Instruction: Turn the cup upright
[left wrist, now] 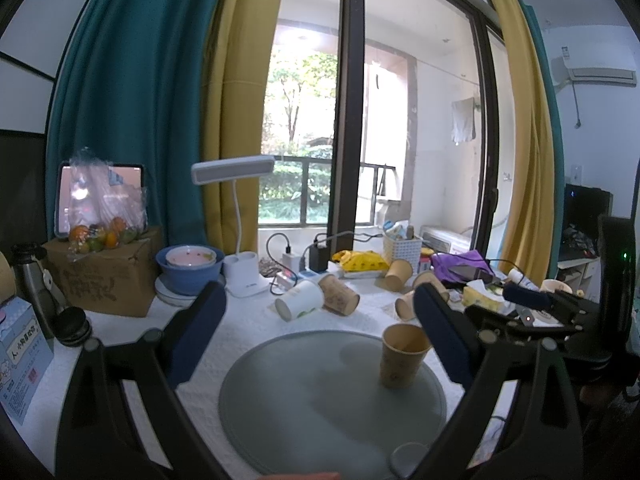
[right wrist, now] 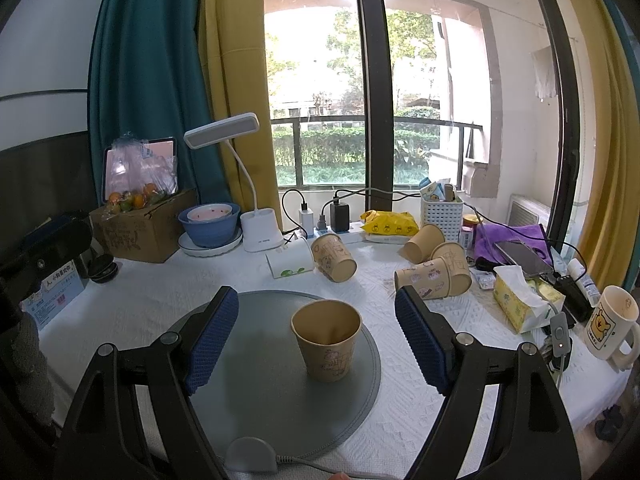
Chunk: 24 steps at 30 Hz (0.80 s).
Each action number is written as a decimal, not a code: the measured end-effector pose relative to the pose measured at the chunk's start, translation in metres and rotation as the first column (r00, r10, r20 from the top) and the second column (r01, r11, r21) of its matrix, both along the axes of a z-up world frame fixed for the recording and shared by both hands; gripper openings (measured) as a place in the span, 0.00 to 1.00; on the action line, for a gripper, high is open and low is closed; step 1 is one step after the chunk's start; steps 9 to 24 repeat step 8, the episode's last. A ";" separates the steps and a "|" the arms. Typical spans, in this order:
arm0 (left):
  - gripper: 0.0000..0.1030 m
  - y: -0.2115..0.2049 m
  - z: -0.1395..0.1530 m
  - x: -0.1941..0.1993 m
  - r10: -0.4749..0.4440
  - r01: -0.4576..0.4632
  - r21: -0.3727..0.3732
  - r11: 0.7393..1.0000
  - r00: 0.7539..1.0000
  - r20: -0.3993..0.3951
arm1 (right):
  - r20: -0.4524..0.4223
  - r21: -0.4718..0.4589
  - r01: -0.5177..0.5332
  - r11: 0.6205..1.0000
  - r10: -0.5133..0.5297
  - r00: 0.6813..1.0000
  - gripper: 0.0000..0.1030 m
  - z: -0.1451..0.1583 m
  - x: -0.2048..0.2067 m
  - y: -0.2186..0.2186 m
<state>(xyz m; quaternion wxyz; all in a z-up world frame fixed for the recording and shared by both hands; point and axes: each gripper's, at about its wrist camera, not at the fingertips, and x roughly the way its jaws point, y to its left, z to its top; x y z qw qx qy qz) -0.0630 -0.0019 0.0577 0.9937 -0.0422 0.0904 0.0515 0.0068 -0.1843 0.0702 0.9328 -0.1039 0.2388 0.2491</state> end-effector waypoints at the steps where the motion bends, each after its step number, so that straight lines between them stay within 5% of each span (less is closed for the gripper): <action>1: 0.93 0.000 0.000 0.000 0.000 0.000 0.000 1.000 1.000 0.000 | 0.000 0.000 0.000 1.000 0.000 1.000 0.81 0.000 0.000 0.000; 24: 0.93 -0.002 0.000 0.001 0.001 -0.001 -0.011 1.000 1.000 0.012 | 0.002 -0.005 -0.007 1.000 0.007 1.000 0.81 -0.001 0.000 0.000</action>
